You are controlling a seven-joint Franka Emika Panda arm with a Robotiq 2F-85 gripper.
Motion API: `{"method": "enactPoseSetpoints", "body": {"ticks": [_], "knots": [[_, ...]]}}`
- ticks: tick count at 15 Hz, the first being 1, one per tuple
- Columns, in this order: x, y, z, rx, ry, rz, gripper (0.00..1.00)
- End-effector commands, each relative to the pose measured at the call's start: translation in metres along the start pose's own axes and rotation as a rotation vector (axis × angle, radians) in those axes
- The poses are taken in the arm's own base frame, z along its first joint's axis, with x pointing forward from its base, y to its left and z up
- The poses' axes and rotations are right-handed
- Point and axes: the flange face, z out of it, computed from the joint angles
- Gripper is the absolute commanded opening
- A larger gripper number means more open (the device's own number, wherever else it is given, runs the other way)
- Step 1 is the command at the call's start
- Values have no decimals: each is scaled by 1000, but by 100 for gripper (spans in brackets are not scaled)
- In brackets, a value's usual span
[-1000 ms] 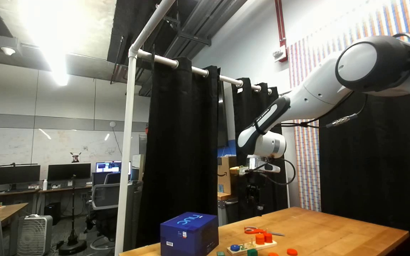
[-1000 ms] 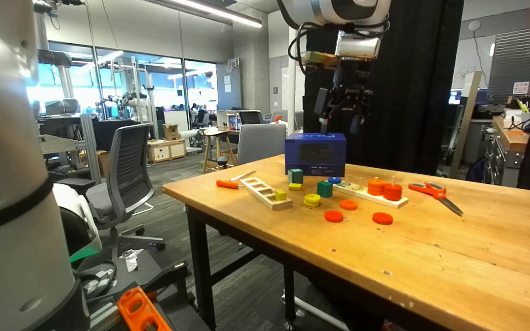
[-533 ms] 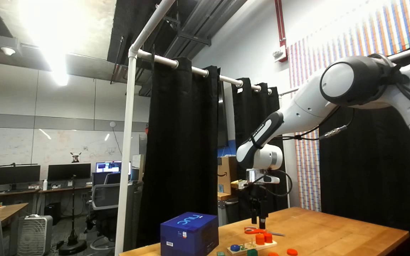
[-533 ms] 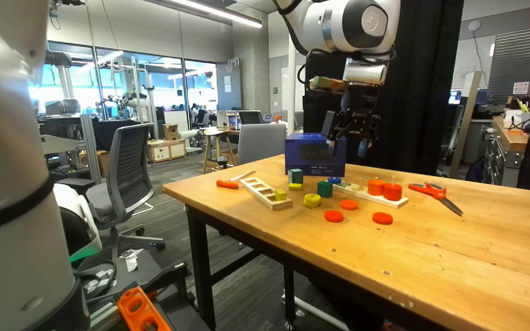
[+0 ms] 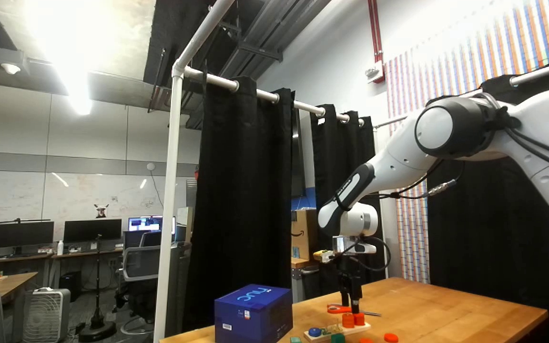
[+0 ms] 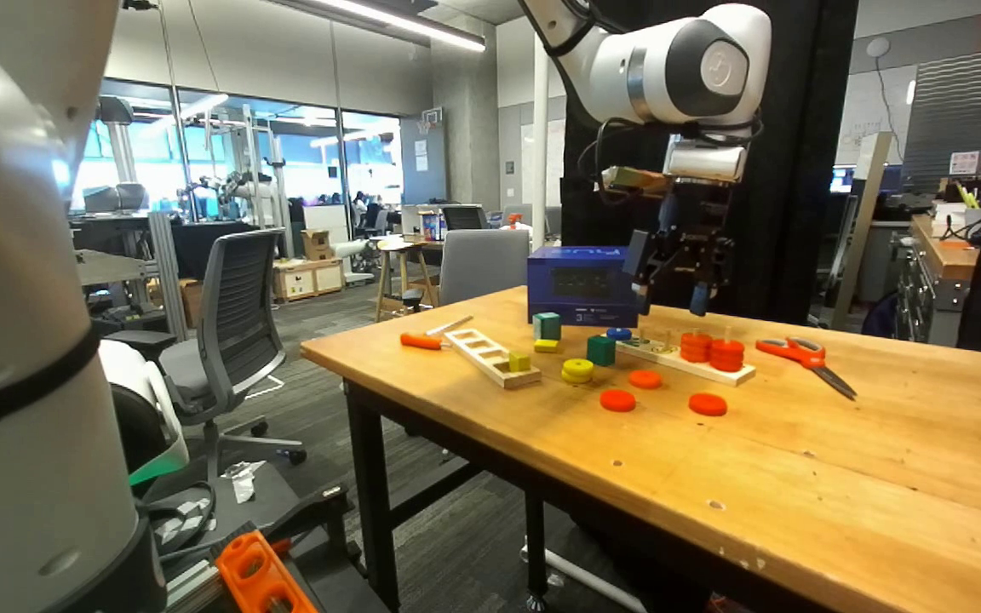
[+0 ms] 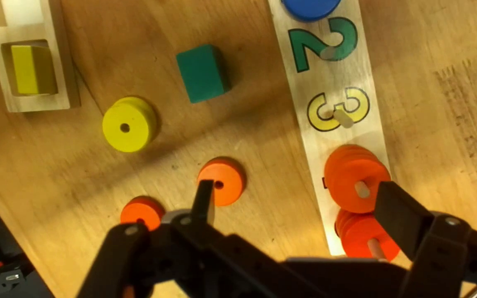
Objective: Move the round orange block from the second position from the right on the wooden board to the table
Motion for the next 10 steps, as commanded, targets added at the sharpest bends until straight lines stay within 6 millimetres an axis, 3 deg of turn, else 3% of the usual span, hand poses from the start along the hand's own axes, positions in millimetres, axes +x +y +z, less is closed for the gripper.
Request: {"method": "enactPoseSetpoints", "body": {"ticks": [1, 10], "knots": [[-6, -22, -6, 13, 32, 5, 100], [-9, -47, 13, 17, 37, -1, 100]]}}
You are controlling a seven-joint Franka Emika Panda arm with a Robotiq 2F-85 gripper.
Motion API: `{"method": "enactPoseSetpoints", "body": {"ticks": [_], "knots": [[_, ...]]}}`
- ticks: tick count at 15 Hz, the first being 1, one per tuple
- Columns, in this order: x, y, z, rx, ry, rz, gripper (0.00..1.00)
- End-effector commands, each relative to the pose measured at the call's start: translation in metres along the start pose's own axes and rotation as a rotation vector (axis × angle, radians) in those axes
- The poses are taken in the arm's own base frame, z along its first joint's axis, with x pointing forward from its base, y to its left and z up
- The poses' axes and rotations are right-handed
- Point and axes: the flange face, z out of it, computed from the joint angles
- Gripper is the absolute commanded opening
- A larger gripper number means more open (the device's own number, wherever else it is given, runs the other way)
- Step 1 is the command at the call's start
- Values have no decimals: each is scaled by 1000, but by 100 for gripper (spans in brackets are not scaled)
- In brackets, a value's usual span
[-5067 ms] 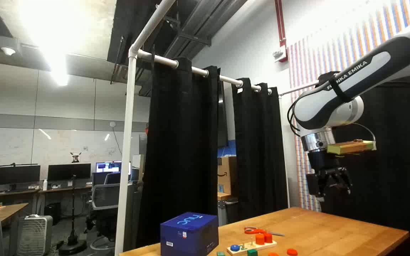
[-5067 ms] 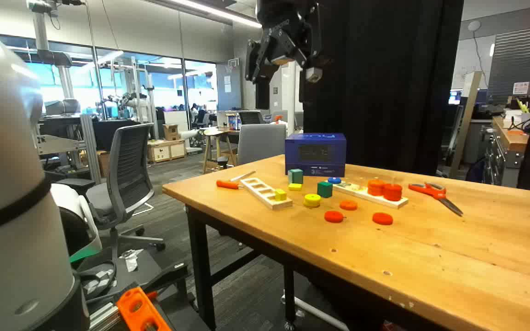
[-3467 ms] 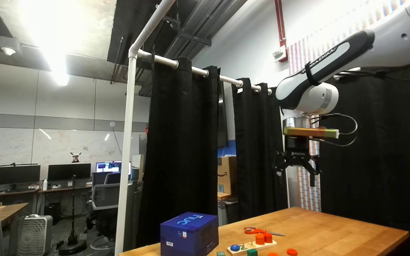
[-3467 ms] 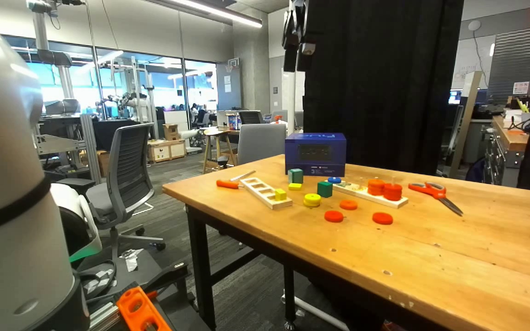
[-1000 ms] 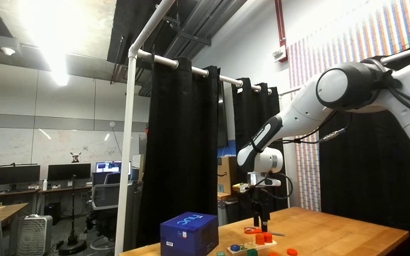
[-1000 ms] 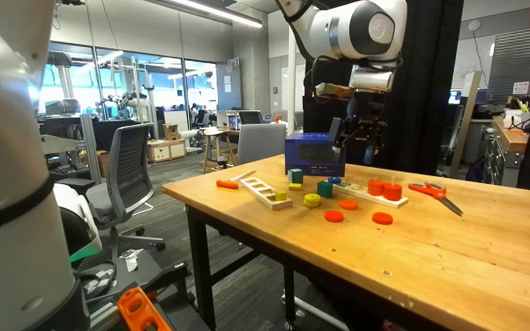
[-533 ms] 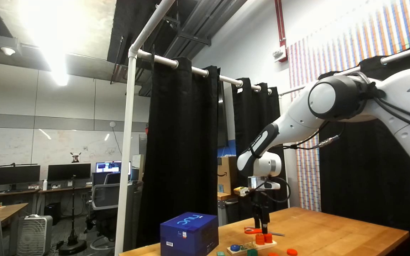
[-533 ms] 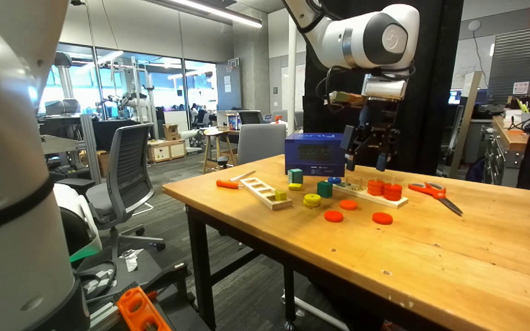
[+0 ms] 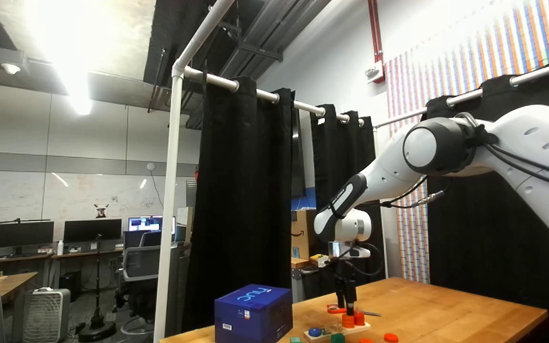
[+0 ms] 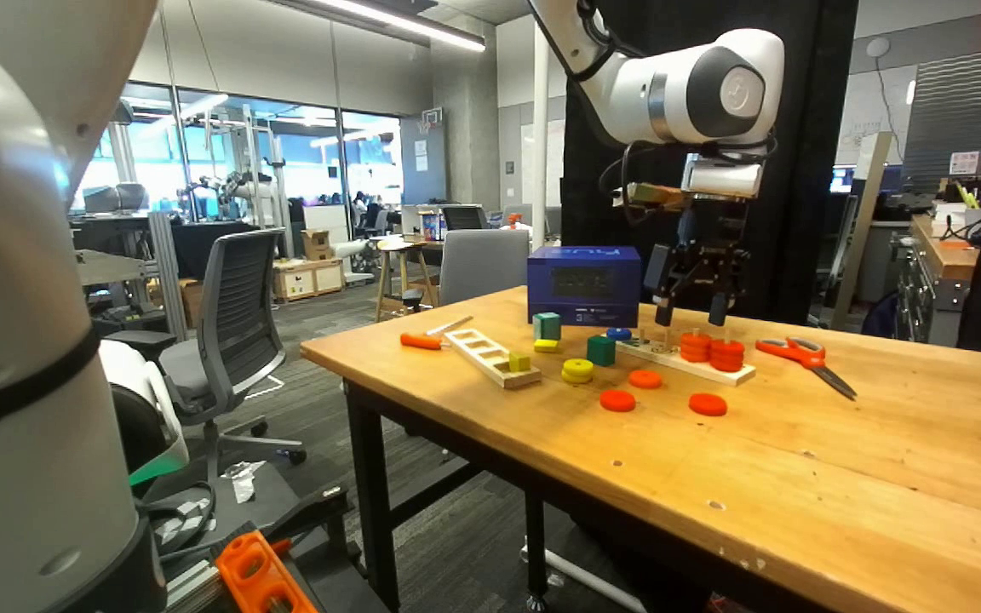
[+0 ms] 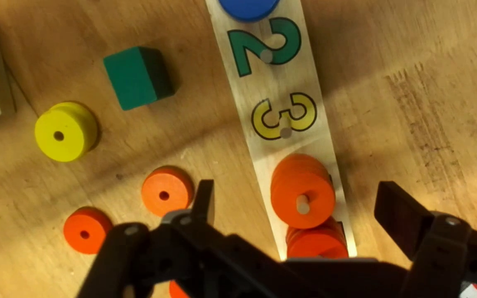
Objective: Move the round orange block from the second position from the right on the wooden board to the table
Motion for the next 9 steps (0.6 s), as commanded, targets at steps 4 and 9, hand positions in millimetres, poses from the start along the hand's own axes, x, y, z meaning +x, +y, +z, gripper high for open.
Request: {"method": "enactPoseSetpoints", "body": {"ticks": [4, 9], "knots": [[-7, -12, 0, 25, 40, 14, 100], [-11, -9, -3, 68, 69, 28, 100]]}}
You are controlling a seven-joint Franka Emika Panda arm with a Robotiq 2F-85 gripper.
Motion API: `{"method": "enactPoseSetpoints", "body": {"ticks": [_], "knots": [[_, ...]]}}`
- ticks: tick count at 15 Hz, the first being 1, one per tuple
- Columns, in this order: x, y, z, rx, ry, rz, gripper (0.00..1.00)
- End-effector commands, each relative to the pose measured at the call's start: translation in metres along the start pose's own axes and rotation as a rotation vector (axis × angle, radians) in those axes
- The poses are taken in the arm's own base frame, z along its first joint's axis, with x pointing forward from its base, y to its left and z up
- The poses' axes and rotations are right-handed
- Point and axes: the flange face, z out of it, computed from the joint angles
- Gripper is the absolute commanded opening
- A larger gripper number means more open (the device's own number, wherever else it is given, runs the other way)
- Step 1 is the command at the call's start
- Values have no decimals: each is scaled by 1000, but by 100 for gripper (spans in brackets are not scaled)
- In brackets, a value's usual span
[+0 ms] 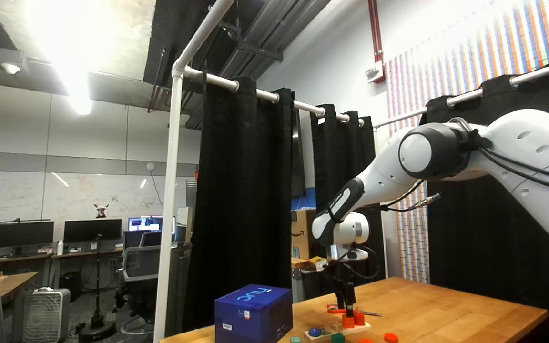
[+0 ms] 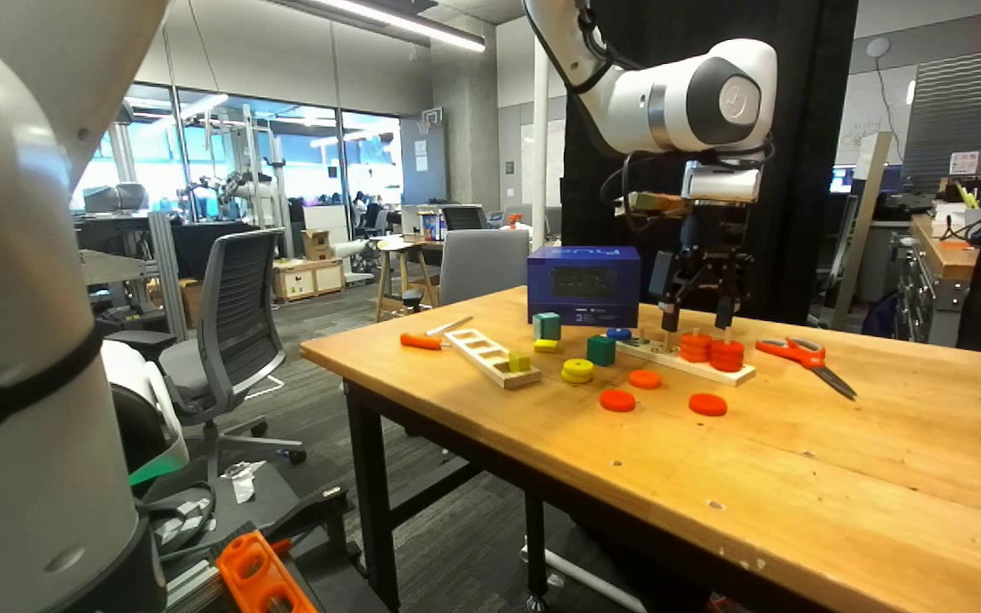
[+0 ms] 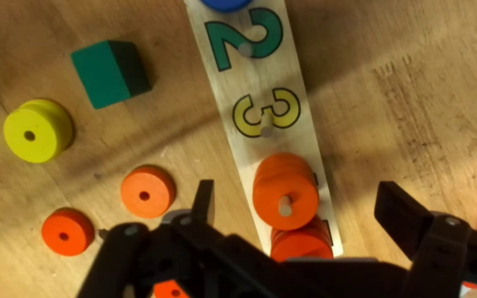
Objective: Move the round orange block from the second position from the right on the wooden board to the table
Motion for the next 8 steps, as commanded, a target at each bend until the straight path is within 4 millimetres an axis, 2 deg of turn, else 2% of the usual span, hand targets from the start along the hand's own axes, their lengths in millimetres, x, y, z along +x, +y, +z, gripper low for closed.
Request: {"method": "enactPoseSetpoints", "body": {"ticks": [1, 8], "knots": [[-6, -2, -9, 49, 32, 24, 100], [-3, 2, 1, 78, 34, 47, 100]]}}
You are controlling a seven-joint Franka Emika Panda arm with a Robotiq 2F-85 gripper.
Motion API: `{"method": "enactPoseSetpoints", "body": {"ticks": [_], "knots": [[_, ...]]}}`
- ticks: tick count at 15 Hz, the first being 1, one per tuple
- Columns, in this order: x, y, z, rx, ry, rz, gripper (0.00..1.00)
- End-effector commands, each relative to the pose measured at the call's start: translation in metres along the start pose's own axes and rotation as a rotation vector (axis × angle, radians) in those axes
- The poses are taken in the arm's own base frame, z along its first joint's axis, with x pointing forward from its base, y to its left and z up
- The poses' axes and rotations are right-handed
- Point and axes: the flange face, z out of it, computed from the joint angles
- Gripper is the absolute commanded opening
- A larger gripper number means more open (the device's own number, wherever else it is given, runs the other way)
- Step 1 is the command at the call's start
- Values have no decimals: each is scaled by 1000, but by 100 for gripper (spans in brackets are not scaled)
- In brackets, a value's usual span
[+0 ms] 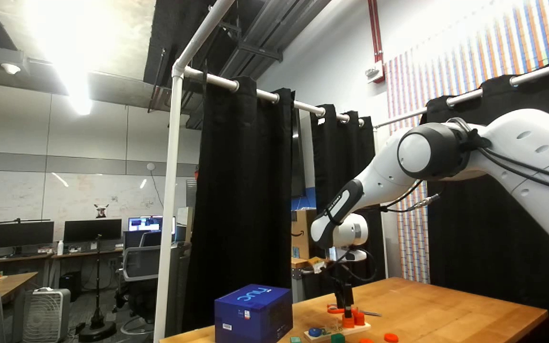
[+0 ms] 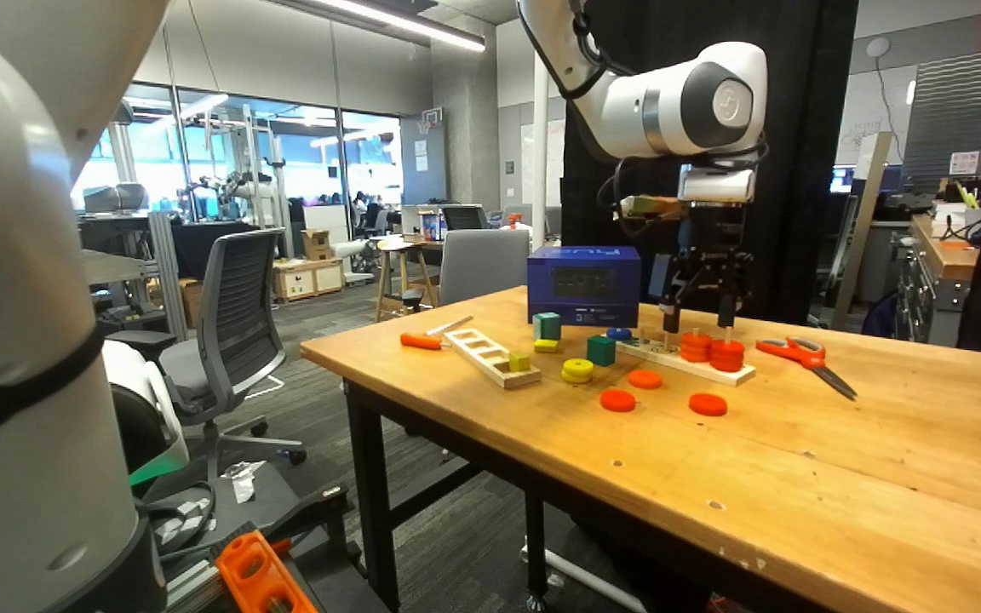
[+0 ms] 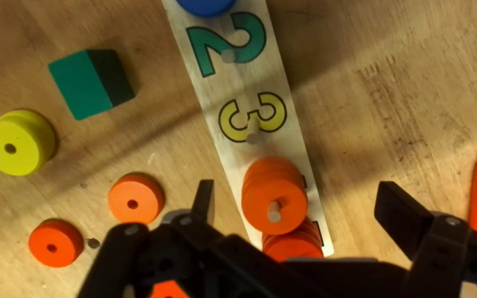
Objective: Move the round orange block from the second position from the right on the wooden board to the table
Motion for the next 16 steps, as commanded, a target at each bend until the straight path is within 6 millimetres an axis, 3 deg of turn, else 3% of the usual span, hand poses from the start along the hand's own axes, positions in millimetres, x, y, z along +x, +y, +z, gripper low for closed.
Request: {"method": "enactPoseSetpoints", "body": {"ticks": [1, 6, 7, 9, 15, 16], "knots": [[4, 2, 1, 46, 16, 27, 100], [13, 6, 7, 70, 20, 39, 100], [13, 6, 8, 73, 25, 38, 78], [15, 7, 10, 79, 35, 38, 68], [14, 12, 7, 90, 56, 34, 19], [13, 12, 5, 92, 59, 34, 23]]}}
